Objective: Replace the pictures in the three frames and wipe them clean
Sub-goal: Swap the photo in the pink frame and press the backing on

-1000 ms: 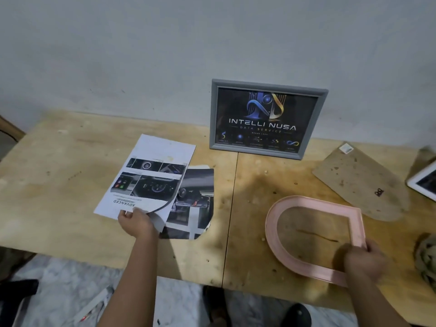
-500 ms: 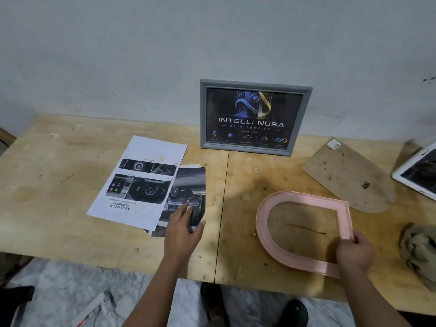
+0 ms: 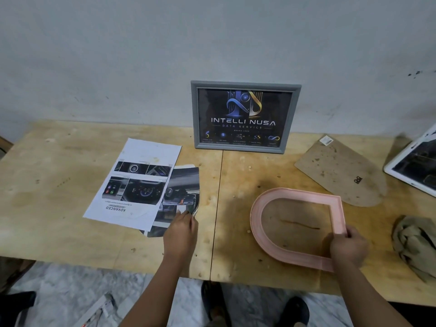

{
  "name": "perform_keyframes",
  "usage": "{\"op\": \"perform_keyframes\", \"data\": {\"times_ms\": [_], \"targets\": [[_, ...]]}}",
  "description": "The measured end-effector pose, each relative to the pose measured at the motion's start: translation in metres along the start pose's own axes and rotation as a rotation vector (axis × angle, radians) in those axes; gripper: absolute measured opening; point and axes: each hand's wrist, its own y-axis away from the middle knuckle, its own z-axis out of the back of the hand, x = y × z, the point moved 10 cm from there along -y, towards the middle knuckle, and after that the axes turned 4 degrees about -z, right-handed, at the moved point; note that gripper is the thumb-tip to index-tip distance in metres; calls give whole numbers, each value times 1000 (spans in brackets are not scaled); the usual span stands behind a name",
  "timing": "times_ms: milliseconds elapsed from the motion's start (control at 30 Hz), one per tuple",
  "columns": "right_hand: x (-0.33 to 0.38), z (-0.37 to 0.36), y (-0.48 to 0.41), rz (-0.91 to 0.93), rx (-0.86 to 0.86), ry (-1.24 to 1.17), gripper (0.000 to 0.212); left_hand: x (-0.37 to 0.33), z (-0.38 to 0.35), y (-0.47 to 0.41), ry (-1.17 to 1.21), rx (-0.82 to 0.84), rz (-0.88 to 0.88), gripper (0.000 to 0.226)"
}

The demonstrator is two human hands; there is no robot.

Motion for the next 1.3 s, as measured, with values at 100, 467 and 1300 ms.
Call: {"op": "perform_keyframes", "data": {"times_ms": [100, 467, 1300], "targets": [[2, 1, 1, 5, -6, 10, 32, 0, 2, 0, 10, -16, 38, 17], [10, 8, 4, 67, -4, 29, 33, 3, 7, -5, 115, -82, 310, 23], [35, 28, 16, 118, 344, -60, 26, -182, 66, -69, 1419, 164, 239, 19]]}}
